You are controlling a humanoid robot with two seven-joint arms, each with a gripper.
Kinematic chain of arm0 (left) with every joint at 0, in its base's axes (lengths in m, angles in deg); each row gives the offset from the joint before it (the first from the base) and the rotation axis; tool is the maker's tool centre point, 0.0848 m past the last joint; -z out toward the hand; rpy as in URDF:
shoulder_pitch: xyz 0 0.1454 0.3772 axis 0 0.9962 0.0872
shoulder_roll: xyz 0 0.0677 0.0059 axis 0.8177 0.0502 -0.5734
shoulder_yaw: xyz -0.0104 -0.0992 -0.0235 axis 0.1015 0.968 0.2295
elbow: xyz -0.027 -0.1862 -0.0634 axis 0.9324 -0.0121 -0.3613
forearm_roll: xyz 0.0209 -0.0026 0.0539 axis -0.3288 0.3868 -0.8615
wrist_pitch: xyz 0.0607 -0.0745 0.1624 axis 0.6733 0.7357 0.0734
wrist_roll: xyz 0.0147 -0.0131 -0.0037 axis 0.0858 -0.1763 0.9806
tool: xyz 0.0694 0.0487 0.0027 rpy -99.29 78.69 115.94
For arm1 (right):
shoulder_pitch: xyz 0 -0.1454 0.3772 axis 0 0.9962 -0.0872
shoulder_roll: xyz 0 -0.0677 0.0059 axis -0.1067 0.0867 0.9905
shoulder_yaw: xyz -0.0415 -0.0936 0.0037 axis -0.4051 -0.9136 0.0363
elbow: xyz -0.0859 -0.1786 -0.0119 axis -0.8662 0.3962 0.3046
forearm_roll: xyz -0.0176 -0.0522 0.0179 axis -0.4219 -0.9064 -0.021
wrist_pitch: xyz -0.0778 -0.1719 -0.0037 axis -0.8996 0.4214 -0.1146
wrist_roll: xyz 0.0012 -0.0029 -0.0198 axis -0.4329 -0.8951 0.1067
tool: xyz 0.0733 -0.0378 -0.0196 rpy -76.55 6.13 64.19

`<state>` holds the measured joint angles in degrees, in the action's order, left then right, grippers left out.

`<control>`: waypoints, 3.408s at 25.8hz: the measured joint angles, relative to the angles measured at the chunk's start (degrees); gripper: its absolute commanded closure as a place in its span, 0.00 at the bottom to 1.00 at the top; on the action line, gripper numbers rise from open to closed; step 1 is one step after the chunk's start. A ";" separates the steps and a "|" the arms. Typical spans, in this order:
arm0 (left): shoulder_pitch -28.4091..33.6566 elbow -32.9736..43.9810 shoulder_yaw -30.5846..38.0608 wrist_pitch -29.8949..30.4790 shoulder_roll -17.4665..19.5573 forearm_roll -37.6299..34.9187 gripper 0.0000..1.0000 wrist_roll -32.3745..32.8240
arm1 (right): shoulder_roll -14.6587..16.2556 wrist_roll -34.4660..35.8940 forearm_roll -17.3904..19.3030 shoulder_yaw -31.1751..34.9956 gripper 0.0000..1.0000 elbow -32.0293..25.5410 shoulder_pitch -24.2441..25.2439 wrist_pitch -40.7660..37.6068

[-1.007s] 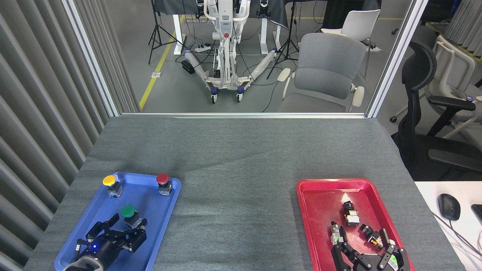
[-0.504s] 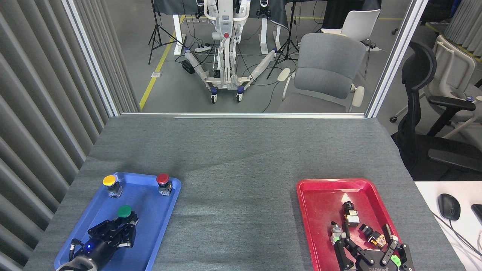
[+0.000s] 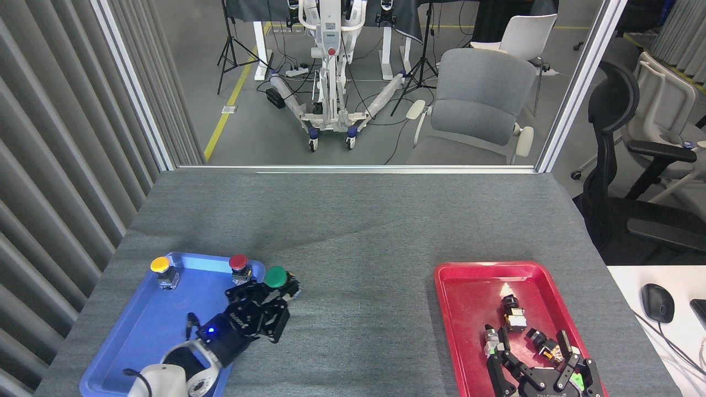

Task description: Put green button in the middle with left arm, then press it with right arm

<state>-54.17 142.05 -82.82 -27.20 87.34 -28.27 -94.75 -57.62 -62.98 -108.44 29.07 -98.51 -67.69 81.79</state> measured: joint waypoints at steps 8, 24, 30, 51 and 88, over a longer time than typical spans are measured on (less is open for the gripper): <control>-5.63 -8.50 -14.16 -8.38 -5.50 -2.43 1.00 6.80 | 0.01 -0.07 0.02 -0.12 0.00 0.03 0.23 0.00; -5.36 -15.59 -16.28 -16.09 -6.62 -2.04 0.03 4.86 | -0.42 -0.14 0.26 -0.72 0.00 1.44 -0.36 -0.08; -2.75 -13.97 -16.19 -19.21 -8.29 -1.32 0.01 4.73 | -0.42 0.41 0.10 -2.69 0.00 3.50 -1.96 -0.25; 28.18 31.22 11.76 -27.45 6.05 6.92 0.01 7.90 | -1.65 0.23 -1.21 -12.32 0.86 10.29 -11.37 -1.81; 29.81 30.68 14.07 -30.23 5.83 11.02 0.01 9.81 | -7.74 1.60 -8.09 -26.22 1.00 38.17 -24.13 2.42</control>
<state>-24.36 172.73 -68.74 -57.43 93.17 -17.25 -84.93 -65.36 -61.37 -116.53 2.85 -60.34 -91.82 84.21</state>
